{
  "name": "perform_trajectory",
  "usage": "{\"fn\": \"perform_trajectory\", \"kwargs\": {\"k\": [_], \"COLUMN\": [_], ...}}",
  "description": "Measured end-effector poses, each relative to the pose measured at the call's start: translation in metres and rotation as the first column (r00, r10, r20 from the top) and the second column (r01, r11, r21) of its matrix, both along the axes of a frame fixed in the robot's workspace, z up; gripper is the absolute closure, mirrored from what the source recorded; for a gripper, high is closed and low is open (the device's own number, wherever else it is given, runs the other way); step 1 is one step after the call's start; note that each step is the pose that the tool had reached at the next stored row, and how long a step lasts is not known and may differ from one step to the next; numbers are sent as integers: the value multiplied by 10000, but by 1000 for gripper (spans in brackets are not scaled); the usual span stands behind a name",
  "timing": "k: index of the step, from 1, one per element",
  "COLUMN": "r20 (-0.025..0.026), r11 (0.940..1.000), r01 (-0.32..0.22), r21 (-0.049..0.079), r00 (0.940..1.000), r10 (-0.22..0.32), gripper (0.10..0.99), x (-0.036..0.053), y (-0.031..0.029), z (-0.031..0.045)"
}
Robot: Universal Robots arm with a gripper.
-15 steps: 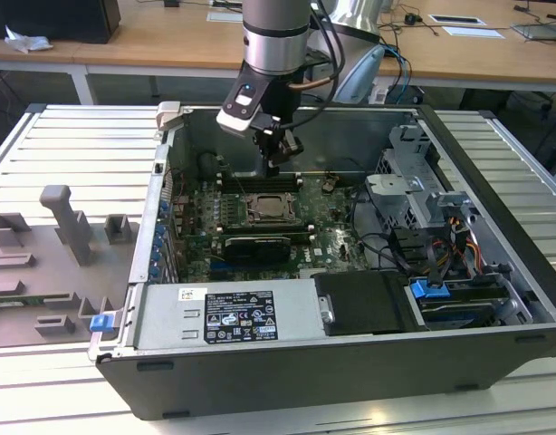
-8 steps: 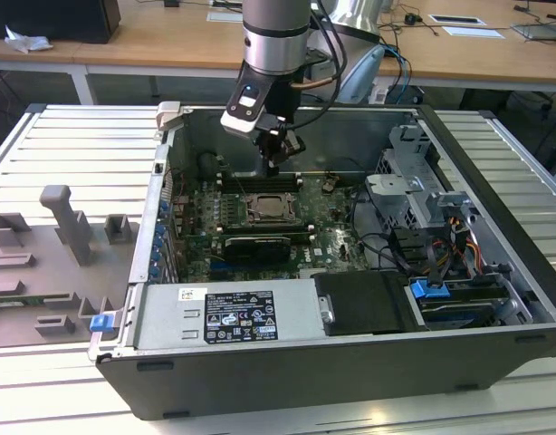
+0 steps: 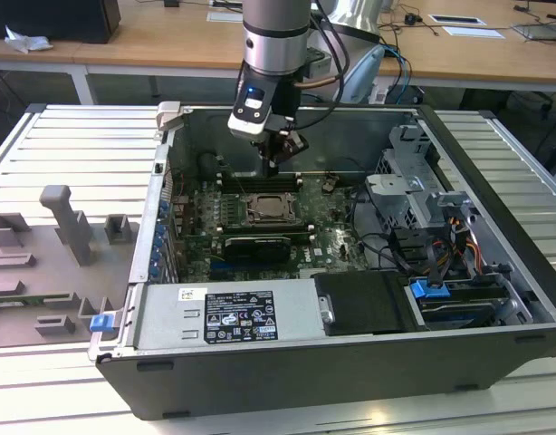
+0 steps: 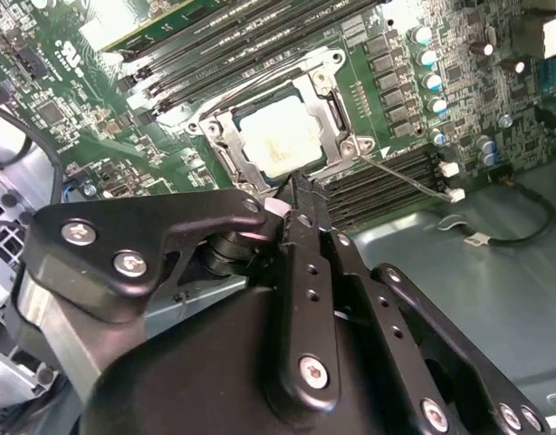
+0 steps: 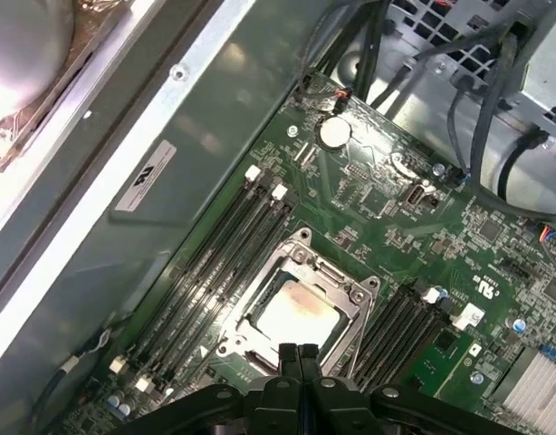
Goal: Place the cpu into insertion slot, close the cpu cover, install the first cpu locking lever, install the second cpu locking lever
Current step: 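Install the first cpu locking lever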
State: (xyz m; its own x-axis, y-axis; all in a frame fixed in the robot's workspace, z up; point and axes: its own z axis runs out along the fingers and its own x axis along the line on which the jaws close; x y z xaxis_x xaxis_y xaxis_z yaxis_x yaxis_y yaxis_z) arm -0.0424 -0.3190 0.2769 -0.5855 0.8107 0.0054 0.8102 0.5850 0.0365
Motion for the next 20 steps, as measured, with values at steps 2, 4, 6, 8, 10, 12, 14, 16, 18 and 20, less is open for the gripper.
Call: {"fn": "perform_trajectory", "kwargs": {"k": [2,4,6,8,10,12,14,16,18,20], "r20": [-1,0,-1,0,0,-1,0,0,-1,0], "r11": [9999,9996,9973,9940,9862,9792,9707,9587,9523,9453], "r01": [-128,-267,-735,-1090,-1654,-2030,-2404,-2843,-3053,-3262], "r21": [-1,0,-1,0,-1,-1,0,-1,-1,-1], "r00": [9999,9996,9973,9940,9862,9792,9707,9587,9523,9453], "r10": [128,267,735,1090,1654,2030,2404,2843,3053,3262], "gripper": [980,980,980,980,980,980,980,980,980,980], "x": [-3,-3,-3,-3,-3,-3,-3,-3,-3,-3], "y": [-6,-7,-8,-7,-8,-8,-8,-8,-8,-8], "z": [1,0,0,0,0,0,0,0,0,-1]}}
